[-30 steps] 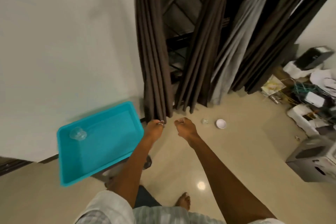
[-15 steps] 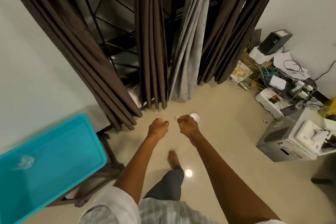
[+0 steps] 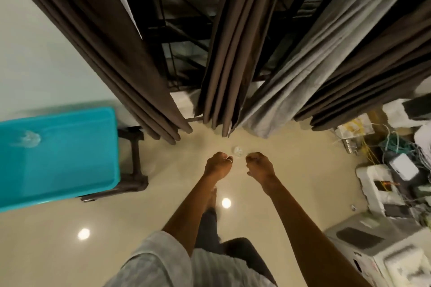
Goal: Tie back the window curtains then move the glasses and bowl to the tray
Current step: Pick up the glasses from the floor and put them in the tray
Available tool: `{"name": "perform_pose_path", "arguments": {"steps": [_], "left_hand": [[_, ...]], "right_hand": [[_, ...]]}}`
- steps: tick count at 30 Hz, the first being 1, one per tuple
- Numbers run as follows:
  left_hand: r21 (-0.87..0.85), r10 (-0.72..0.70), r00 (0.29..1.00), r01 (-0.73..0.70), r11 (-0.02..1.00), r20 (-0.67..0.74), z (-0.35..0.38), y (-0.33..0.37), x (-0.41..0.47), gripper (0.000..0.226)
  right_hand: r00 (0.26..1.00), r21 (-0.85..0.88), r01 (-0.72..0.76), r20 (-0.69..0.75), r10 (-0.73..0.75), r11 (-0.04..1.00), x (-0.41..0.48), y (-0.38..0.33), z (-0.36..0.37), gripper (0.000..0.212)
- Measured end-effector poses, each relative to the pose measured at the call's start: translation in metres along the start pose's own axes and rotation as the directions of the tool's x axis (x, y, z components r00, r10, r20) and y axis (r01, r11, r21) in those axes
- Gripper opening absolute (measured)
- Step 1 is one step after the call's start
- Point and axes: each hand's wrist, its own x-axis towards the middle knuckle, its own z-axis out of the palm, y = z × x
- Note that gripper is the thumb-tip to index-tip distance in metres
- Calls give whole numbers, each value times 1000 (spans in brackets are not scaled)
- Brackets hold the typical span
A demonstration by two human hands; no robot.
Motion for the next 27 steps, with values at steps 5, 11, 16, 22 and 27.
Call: {"name": "perform_pose_path", "arguments": {"steps": [5,11,16,22,27], "left_hand": [[14,-24,999,25,1000,-48,-2,13,18,41],[-32,-72,993,70,997,-94,20,33,34,35],[-86,-146,980,136,987,-134,56,54,52,35],[-248,-271,956,238,939,-110,124,57,98,30],[-340,-296,950,249,907,-94,177,35,158,32]], "right_hand": [[998,-37,10,63,-7,999,31,-16,-11,27],[990,-137,32,140,-13,990,67,-8,-40,32],[976,-218,54,216,-6,974,105,13,-79,30],[958,-350,134,286,-30,927,184,53,-113,38],[954,-422,153,300,-22,893,268,94,-107,42]]}}
